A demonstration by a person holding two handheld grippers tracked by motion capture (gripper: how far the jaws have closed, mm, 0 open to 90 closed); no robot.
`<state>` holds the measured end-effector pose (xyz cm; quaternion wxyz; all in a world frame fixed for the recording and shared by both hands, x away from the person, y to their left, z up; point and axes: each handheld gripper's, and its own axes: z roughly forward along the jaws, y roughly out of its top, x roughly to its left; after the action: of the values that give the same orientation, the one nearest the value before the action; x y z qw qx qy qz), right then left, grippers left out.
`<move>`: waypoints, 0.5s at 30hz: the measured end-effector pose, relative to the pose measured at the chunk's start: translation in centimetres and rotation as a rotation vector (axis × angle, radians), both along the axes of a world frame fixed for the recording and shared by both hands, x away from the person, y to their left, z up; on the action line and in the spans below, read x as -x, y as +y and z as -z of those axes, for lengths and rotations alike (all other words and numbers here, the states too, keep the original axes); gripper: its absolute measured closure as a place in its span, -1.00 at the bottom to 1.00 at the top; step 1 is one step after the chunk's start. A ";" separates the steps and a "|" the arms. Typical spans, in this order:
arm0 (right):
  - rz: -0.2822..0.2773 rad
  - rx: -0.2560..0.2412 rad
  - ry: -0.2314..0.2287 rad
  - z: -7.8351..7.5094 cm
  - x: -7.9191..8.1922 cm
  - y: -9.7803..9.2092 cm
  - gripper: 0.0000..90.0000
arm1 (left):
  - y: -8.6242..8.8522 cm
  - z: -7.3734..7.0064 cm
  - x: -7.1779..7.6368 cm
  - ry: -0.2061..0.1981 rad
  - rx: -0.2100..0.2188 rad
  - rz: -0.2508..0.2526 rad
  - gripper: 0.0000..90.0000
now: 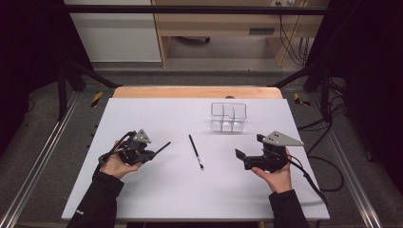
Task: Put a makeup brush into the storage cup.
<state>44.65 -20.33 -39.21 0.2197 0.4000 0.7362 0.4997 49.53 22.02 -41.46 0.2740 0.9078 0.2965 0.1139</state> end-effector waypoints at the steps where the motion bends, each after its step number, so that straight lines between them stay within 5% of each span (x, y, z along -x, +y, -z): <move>1: -0.002 0.002 0.001 0.0 0.0 0.0 -0.92 | -0.1 -0.1 0.2 -0.004 0.002 0.004 0.85; 15: -0.037 0.055 0.010 0.1 0.1 1.3 -0.92 | -1.7 -0.2 2.5 -0.034 0.053 0.102 0.85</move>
<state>44.59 -19.05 -39.29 0.2177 0.3827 0.7580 0.4813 47.01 20.36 -41.24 0.3083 0.9120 0.2482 0.1072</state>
